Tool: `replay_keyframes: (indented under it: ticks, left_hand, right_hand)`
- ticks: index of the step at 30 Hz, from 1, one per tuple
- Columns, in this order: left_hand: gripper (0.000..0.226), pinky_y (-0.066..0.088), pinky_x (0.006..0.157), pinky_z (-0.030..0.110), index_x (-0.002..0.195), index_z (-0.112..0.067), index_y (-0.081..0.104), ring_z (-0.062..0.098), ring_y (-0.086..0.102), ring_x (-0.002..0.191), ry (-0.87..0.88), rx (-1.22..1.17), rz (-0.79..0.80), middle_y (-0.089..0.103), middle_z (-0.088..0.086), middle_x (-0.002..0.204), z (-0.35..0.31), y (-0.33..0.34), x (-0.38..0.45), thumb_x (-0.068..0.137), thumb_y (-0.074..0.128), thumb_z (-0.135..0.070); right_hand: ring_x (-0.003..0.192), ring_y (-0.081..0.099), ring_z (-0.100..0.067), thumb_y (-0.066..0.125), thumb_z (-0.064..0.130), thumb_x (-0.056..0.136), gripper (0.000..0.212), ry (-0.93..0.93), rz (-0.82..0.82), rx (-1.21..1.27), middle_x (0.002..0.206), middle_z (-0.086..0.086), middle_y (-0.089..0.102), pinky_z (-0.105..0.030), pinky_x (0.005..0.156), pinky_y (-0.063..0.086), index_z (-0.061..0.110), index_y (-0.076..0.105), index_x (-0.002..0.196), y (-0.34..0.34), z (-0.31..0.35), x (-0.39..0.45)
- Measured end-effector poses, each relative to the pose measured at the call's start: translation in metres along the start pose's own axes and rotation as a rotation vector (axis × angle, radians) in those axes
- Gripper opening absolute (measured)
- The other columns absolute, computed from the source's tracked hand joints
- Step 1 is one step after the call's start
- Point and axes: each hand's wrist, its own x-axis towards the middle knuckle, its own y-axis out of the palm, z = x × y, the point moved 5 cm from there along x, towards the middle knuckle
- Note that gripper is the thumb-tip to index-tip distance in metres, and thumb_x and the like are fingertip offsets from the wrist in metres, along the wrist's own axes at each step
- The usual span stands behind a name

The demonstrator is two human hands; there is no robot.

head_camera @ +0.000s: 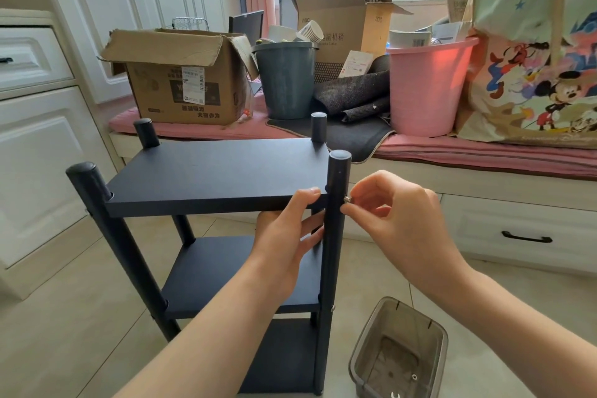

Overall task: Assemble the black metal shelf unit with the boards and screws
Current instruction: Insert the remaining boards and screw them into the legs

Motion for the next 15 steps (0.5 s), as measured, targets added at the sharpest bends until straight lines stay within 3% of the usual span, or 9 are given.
replay_keyframes:
  ticks: [10, 15]
  left_hand:
    - [0.025, 0.05, 0.103, 0.046, 0.107, -0.015, 0.07, 0.019, 0.073, 0.105, 0.004, 0.025, 0.018, 0.077, 0.001, 0.107, -0.001, 0.0, 0.001, 0.096, 0.06, -0.035]
    - [0.036, 0.05, 0.104, 0.046, 0.119, -0.012, 0.067, 0.02, 0.072, 0.108, -0.002, 0.027, -0.002, 0.076, 0.002, 0.112, -0.001, 0.0, 0.0, 0.095, 0.06, -0.037]
  right_hand:
    - [0.069, 0.066, -0.003, 0.078, 0.016, 0.083, 0.009, -0.111, -0.039, -0.052, 0.078, 0.007, 0.071, -0.016, 0.07, 0.053, 0.013, 0.073, 0.09, -0.003, 0.004, -0.003]
    - [0.074, 0.065, -0.022, 0.072, -0.001, 0.085, 0.009, -0.341, -0.026, -0.274, 0.083, -0.007, 0.069, -0.034, 0.069, 0.057, 0.003, 0.07, 0.093, 0.004, 0.017, -0.01]
